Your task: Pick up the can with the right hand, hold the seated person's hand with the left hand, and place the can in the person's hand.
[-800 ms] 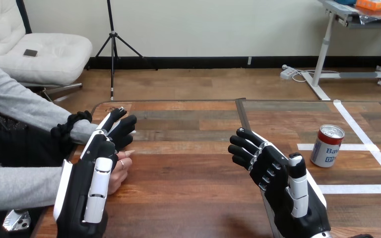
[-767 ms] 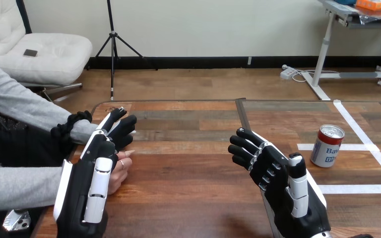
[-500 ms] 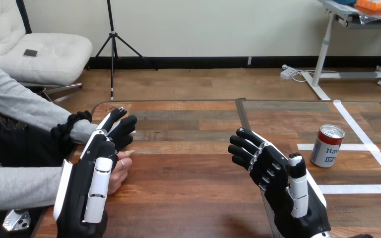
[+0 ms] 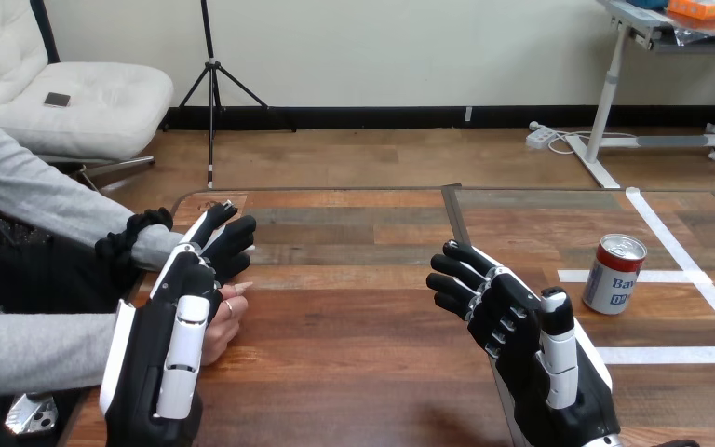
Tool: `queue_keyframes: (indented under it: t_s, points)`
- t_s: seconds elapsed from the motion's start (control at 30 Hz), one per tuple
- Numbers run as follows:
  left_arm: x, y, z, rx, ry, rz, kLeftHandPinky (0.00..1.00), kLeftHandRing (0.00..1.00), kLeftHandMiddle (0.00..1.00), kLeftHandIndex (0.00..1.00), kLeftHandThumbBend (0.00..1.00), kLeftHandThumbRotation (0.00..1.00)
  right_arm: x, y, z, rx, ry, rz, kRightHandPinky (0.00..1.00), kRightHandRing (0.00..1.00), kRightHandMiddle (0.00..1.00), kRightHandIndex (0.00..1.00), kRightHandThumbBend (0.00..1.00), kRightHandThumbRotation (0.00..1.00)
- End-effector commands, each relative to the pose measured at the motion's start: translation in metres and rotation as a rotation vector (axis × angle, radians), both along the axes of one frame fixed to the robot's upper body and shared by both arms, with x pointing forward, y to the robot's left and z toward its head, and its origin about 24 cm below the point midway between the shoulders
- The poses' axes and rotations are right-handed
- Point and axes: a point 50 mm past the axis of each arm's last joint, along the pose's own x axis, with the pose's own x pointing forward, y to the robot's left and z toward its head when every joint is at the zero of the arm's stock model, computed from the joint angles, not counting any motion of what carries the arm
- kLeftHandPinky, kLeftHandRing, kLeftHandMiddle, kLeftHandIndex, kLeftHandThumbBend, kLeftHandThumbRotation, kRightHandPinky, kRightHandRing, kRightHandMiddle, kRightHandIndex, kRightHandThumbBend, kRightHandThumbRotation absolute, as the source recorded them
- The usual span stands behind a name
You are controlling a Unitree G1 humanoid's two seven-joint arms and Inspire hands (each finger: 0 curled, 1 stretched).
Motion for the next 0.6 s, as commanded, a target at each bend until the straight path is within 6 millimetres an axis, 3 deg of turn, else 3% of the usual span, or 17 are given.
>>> queue_keyframes:
  t_s: [0.0,0.57]
  points:
    - [0.007,-0.004,0.012,-0.018,-0.072,-0.013,0.85,0.87,0.85,0.88,0.45,1.00,0.013,-0.001,0.021,-0.024,-0.110,0.022,0.90,0.86,0.87,0.86,0.92,1.00]
    - [0.007,-0.003,0.013,-0.010,-0.065,-0.011,0.85,0.87,0.85,0.89,0.46,1.00,0.034,-0.018,0.037,-0.053,-0.143,-0.011,0.84,0.85,0.85,0.85,0.96,1.00]
